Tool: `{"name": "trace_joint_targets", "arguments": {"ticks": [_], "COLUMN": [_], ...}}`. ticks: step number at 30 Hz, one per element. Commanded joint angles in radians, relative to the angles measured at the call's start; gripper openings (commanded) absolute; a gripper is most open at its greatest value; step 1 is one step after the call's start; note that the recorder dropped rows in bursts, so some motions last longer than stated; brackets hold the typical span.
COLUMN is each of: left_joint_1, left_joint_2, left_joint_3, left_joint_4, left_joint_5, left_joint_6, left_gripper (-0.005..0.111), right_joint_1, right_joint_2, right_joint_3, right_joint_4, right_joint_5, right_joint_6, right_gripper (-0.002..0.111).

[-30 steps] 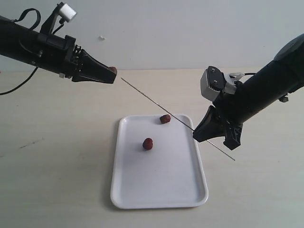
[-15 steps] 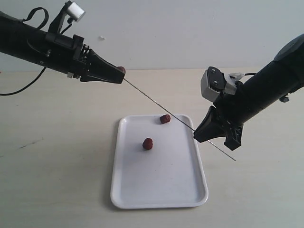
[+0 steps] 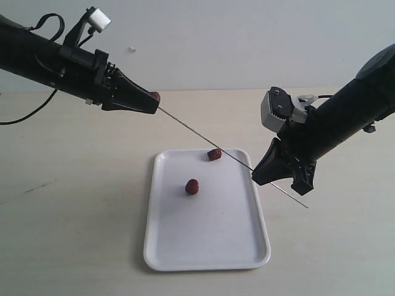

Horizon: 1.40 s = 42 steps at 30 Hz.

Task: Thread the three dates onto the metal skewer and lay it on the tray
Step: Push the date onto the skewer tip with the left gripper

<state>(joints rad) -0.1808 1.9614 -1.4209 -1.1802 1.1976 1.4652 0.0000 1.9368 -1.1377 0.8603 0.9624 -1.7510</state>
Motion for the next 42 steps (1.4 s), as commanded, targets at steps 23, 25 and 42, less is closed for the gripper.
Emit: {"name": "trace_joint_targets", "arguments": {"ticks": [23, 25, 42], "left_joint_1": [0.027, 0.032, 0.028], "left_joint_2": [-0.012, -0.012, -0.012], "left_joint_3": [-0.035, -0.035, -0.035], "left_joint_4": [0.049, 0.051, 0.039], "left_joint_5": [-0.066, -0.059, -0.005], "left_joint_6": [-0.005, -0.005, -0.009], "left_gripper": [0.032, 0.032, 0.032], "right_joint_1": [-0.001, -0.001, -0.001], "right_joint_2": [-0.002, -0.002, -0.002], "right_joint_3": [0.005, 0.005, 0.005], "right_joint_4": [0.014, 0.014, 0.017], "right_joint_5": [0.004, 0.004, 0.0], "right_joint_6": [0.006, 0.006, 0.009], "right_gripper": [0.0, 0.0, 0.0]}}
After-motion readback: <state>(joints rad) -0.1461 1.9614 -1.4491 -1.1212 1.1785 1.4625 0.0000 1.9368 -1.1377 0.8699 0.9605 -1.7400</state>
